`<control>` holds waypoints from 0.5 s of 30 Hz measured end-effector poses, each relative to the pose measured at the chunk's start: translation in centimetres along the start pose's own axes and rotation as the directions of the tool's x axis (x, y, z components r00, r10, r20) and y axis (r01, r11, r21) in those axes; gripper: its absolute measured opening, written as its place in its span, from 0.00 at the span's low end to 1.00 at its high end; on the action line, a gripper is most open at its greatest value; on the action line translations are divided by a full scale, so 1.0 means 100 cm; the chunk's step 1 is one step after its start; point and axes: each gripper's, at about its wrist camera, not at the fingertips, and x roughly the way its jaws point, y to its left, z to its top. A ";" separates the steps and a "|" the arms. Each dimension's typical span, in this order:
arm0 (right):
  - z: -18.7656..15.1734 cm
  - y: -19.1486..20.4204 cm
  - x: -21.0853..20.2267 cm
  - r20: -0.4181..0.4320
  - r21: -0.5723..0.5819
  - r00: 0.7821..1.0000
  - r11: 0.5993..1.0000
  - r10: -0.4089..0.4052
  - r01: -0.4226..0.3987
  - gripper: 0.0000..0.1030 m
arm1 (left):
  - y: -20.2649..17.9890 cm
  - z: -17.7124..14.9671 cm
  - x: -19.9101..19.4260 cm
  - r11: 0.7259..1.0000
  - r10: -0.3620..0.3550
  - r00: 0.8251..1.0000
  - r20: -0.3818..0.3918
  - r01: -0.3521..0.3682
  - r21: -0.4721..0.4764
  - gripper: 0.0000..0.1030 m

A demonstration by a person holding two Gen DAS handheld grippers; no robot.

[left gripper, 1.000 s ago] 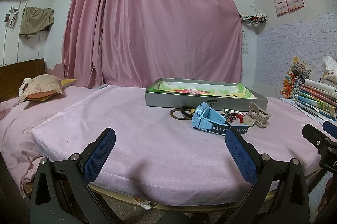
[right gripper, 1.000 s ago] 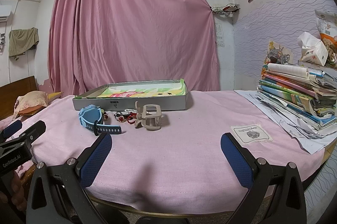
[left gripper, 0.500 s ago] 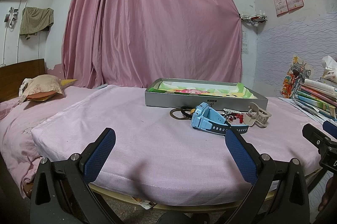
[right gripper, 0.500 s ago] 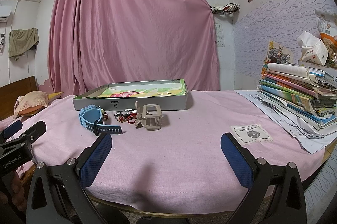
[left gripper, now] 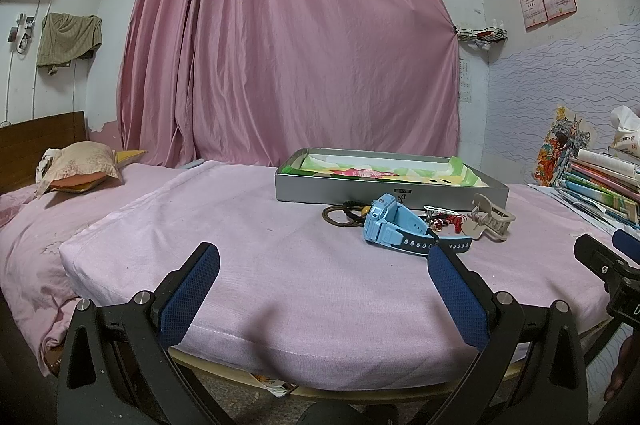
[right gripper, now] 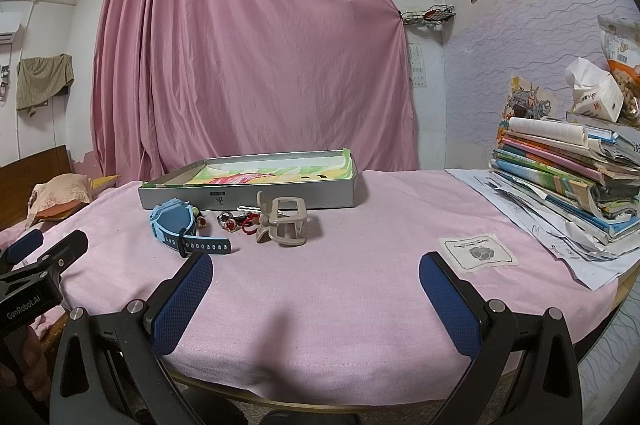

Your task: Organize jewelry

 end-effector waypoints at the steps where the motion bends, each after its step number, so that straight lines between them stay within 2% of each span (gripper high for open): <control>1: 0.000 0.000 0.000 0.000 0.000 1.000 1.000 0.000 0.000 1.00 | 0.000 0.000 0.000 1.000 0.000 1.000 0.000 0.000 0.000 0.99; 15: -0.001 0.000 -0.001 0.002 0.002 1.000 1.000 0.000 0.000 1.00 | 0.000 0.000 0.000 1.000 0.000 1.000 -0.001 0.000 0.000 0.99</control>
